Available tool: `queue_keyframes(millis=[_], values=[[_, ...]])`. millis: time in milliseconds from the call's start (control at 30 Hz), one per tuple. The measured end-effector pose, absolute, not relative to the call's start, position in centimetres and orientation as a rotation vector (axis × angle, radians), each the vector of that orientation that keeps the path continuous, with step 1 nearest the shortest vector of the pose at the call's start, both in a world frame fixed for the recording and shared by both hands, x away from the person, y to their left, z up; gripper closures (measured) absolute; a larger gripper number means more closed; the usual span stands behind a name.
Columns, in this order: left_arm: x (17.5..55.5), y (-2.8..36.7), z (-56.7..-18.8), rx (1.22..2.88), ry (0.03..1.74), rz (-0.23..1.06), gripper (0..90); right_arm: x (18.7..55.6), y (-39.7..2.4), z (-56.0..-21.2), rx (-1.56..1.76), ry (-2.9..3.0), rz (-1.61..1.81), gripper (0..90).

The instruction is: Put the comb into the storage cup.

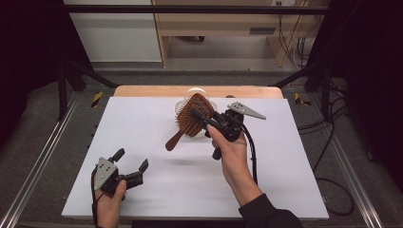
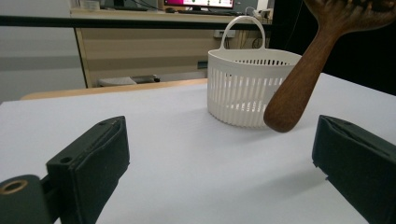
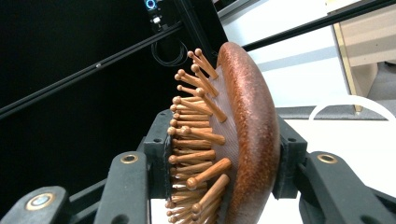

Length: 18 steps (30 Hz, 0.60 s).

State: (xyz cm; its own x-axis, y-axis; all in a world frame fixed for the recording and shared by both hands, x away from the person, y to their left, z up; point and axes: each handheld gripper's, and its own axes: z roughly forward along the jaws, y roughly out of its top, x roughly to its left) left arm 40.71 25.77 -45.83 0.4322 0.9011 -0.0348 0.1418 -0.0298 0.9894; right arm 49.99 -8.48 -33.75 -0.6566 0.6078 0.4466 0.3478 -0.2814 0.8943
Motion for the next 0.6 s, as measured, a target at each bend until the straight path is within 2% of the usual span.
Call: queue_keyframes(millis=[600], values=[[41.2, 26.4, -46.4, 1.474, 1.007, 0.771, 2.4, 52.3, -7.8, -31.7, 1.234, 1.702, 2.064, 52.2]])
